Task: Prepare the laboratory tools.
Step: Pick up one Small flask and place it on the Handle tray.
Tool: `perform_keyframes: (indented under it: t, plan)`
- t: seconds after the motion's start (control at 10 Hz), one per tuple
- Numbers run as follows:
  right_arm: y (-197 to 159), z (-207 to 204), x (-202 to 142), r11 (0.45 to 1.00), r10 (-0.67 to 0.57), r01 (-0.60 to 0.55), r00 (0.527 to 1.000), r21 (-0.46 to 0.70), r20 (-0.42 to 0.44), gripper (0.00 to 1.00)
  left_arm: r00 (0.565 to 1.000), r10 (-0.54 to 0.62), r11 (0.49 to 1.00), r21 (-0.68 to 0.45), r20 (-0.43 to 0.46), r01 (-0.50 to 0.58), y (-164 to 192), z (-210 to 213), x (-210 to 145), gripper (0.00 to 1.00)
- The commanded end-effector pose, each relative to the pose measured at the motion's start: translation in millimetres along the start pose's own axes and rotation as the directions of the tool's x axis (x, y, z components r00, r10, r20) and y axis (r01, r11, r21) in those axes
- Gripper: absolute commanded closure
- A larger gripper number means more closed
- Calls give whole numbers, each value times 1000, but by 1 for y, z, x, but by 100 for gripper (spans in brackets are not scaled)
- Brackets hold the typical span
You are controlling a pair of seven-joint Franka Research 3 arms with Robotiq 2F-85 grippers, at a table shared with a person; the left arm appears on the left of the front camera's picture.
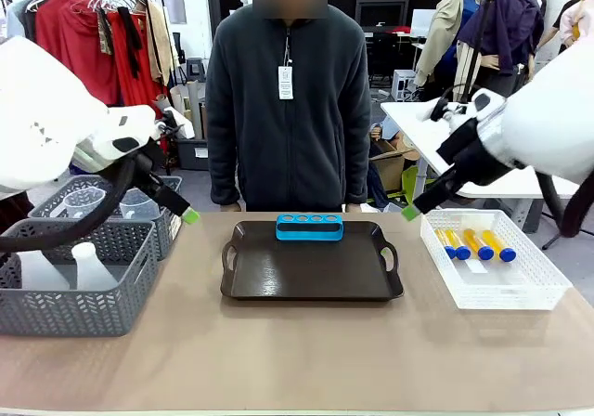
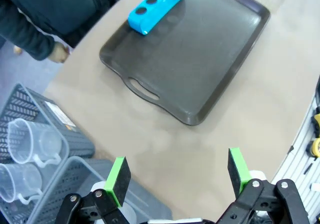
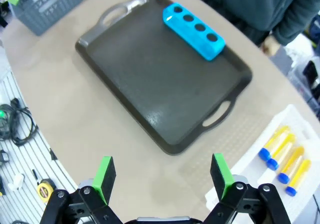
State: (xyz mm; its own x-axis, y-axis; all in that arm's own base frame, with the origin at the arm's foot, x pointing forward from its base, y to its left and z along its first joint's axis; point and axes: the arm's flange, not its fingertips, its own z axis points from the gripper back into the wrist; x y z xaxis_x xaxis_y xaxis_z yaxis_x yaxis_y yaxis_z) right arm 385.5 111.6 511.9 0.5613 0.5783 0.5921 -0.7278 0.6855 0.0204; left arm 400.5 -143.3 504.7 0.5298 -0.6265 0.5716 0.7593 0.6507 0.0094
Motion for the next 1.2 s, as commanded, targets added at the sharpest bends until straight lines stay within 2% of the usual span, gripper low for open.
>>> perform_keyframes:
  t: [0.0, 0.3, 0.4, 0.8, 0.9, 1.1]
  plan:
    - [-15, 12, 1, 999, 1, -2, 999, 33, 51, 0, 999, -12, 1000, -19, 39, 12, 14, 7, 1, 0]
    - [-16, 22, 2, 999, 0, 3, 997, -42, 79, 0, 998, -1, 998, 64, 69, -3, 15, 13, 2, 0]
    - [-15, 22, 5, 1000, -24, 24, 998, -11, 51, 0, 999, 0, 1000, 23, 32, -1, 12, 14, 7, 0]
    - [-14, 23, 6, 999, -21, 22, 999, -24, 48, 0, 999, -3, 999, 33, 33, 2, 12, 14, 8, 0]
    - [-11, 34, 13, 998, 15, -18, 998, 62, 61, 0, 998, 6, 1000, -3, 61, -6, 12, 23, 13, 0]
    - [-6, 58, 29, 995, 65, -70, 995, 65, 75, 0, 995, 2, 999, -40, 95, 2, 16, 45, 25, 0]
